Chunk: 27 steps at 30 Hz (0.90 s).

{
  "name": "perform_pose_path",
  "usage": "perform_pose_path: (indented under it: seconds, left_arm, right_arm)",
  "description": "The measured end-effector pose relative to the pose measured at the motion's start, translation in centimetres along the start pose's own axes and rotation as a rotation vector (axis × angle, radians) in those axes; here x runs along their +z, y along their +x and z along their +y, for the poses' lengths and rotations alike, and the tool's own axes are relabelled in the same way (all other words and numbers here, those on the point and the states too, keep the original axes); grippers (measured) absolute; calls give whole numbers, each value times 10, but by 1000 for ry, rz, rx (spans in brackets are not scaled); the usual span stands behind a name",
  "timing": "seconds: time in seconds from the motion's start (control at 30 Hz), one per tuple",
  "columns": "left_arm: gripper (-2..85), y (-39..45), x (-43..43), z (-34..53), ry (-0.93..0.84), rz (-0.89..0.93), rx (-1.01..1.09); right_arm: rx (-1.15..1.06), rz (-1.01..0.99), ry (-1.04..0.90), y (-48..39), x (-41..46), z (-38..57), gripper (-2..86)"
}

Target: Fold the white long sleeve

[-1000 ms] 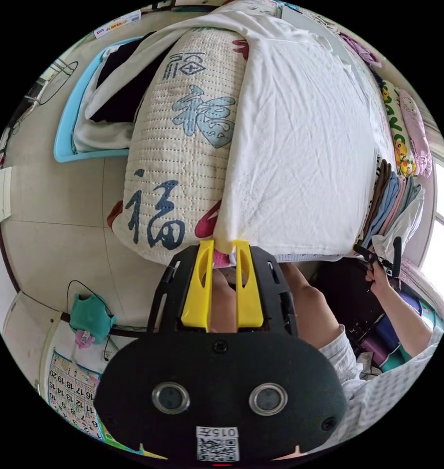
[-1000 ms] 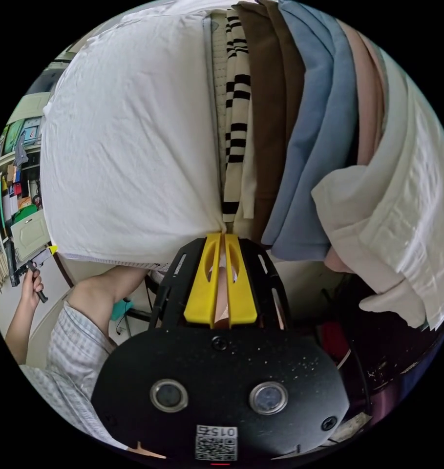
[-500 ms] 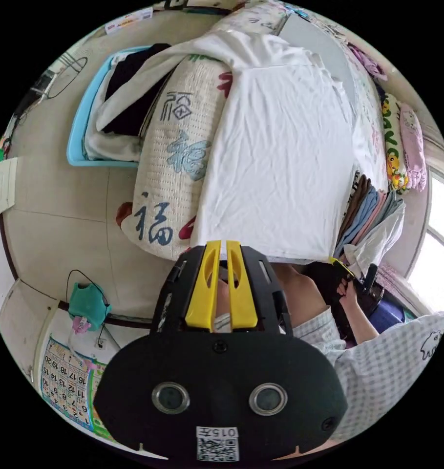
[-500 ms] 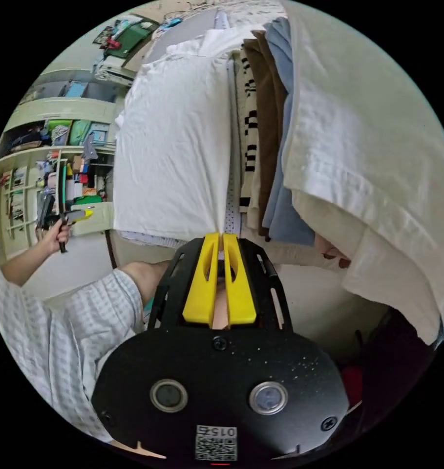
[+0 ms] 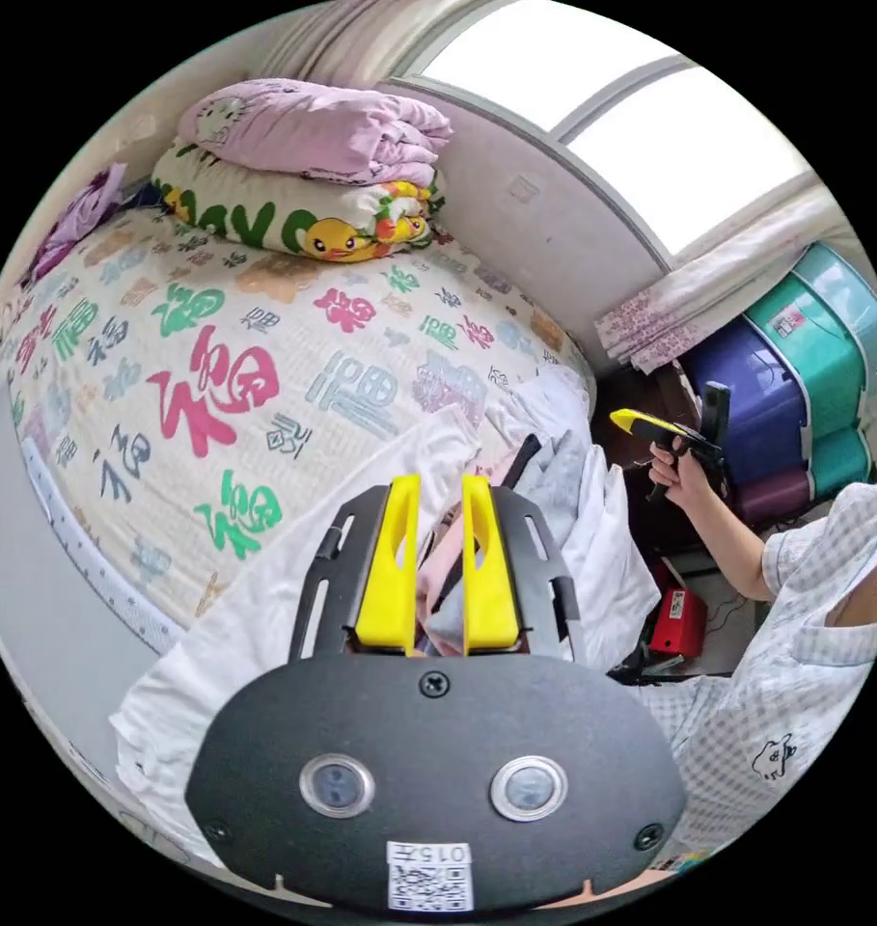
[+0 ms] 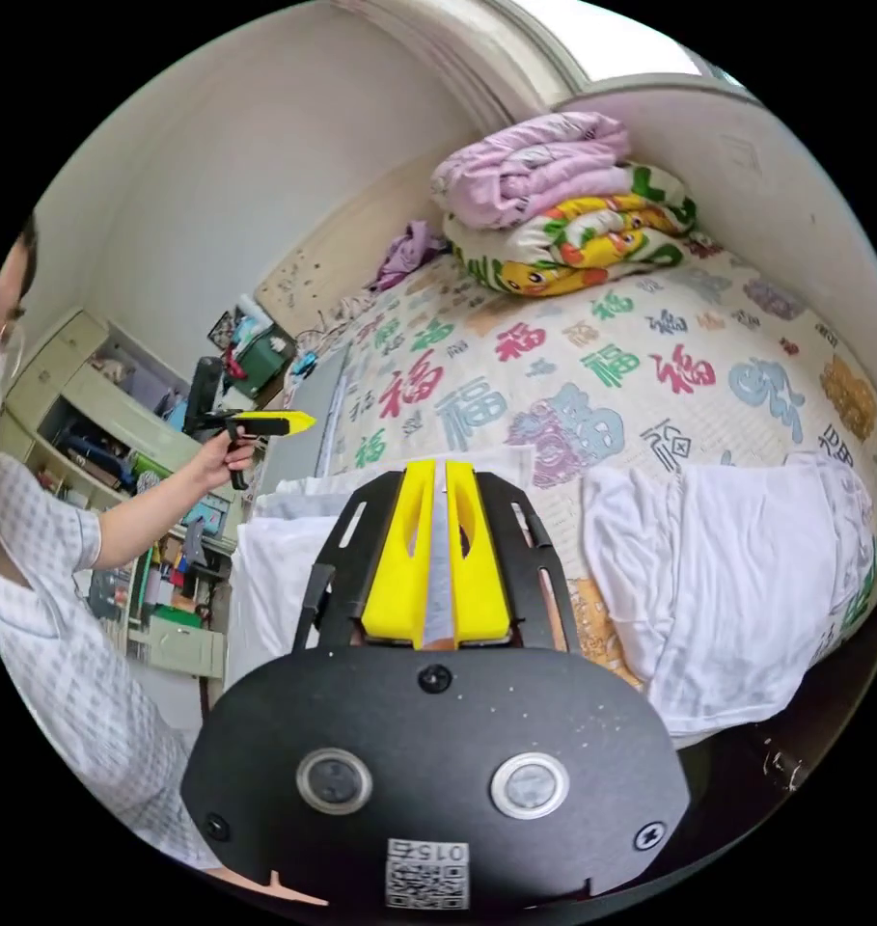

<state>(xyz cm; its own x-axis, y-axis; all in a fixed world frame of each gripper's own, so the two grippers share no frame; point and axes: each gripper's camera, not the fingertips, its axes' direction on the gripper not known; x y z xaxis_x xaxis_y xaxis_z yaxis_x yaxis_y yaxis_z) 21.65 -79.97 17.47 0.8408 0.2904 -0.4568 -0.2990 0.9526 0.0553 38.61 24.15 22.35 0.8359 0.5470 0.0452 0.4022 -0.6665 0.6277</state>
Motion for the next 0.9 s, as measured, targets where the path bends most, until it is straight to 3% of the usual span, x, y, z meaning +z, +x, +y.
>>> perform_pose_path:
  seconds: [0.2,0.43,0.53,0.67,0.9]
  left_arm:
    - [87,28,185,-115,-317,-13,155]
    - [93,41,316,-132,-494,4,201]
    - [73,46,333,-128,-508,-71,240]
    - [35,42,325,-123,-492,-32,252]
    - [10,26,190,-89,-108,7,239]
  right_arm:
    - [166,-89,-316,78,97,-11,66]
    - [89,-157,-355,77,126,-2,74]
    - [96,-150,-391,75,136,6,60]
    - [122,-161,-373,75,133,18,23]
    - [-48,-145,-161,2,69,4,1]
